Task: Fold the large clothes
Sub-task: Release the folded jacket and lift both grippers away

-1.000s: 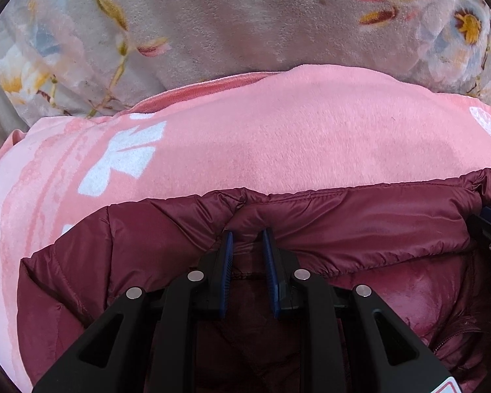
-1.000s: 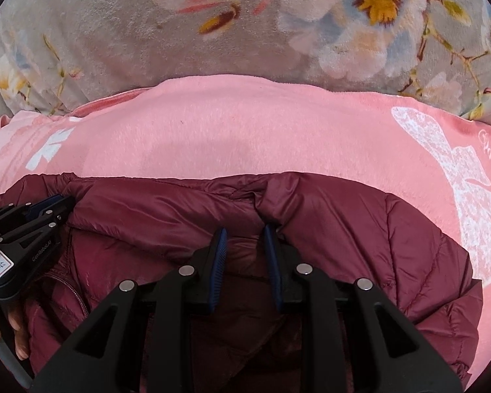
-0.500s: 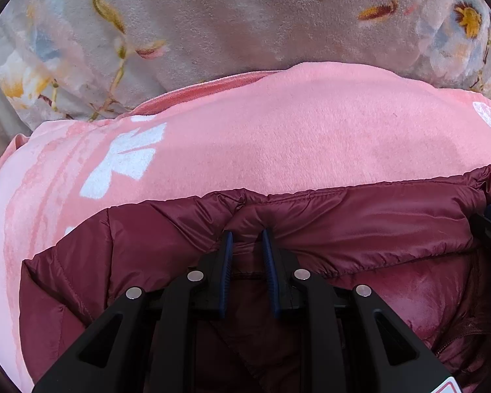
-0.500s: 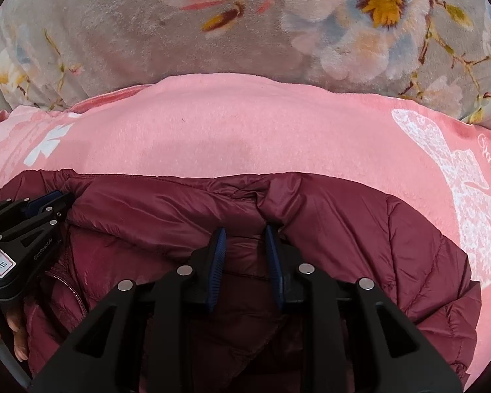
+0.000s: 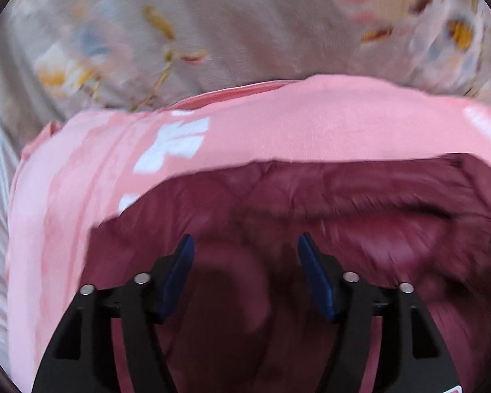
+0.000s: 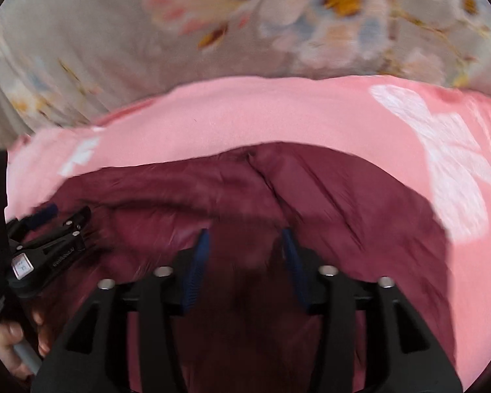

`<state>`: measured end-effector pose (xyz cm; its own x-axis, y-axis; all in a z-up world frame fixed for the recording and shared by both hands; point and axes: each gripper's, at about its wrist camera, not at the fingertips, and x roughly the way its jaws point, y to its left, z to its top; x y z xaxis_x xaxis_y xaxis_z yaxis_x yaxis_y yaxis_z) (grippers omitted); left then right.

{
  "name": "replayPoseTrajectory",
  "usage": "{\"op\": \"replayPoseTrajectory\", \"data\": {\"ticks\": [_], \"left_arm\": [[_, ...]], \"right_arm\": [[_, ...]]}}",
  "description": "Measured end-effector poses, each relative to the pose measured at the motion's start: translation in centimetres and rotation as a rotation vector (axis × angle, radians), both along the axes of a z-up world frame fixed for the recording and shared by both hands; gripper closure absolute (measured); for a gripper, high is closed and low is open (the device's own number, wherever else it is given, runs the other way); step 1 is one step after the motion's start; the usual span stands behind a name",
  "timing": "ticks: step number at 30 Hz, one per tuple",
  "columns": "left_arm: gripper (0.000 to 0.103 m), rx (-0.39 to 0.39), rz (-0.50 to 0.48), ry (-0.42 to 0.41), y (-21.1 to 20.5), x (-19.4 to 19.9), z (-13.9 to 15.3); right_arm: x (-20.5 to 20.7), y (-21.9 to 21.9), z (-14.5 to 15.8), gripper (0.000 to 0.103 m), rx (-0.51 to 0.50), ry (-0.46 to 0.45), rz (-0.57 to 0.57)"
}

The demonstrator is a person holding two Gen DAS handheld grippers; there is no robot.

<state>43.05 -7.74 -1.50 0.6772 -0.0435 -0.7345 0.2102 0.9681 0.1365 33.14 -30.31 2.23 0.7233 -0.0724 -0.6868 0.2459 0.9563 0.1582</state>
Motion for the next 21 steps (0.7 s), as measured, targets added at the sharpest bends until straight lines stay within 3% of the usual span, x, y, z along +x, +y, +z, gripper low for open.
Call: {"op": "replayPoseTrajectory", "data": {"ticks": [3, 8, 10, 15, 19, 21], "left_arm": [[0.031, -0.036, -0.017, 0.009, 3.4, -4.6, 1.6], [0.022, -0.106, -0.030, 0.073, 10.2, -12.0, 2.1], [0.021, -0.155, -0.024, 0.135, 14.1, -15.4, 1.1], [0.021, -0.175, 0.048, 0.237, 21.3, -21.9, -2.0], [0.021, -0.236, 0.090, 0.302, 25.1, -26.2, -4.0], [0.021, -0.281, 0.092, 0.310, 26.1, -27.6, -4.6]], "right_arm": [[-6.7, -0.4, 0.8, 0.052, -0.020, -0.009, -0.015], [-19.2, -2.2, -0.2, 0.038, -0.011, 0.003, -0.077], [-23.9, -3.1, -1.2, 0.035, 0.002, 0.020, -0.112], [-34.9, -3.9, -4.9, 0.033, 0.060, 0.081, -0.198], [-40.6, -3.7, -7.4, 0.033, 0.202, 0.074, -0.199], [-41.8, -3.0, -7.9, 0.033, 0.218, 0.041, -0.197]]}}
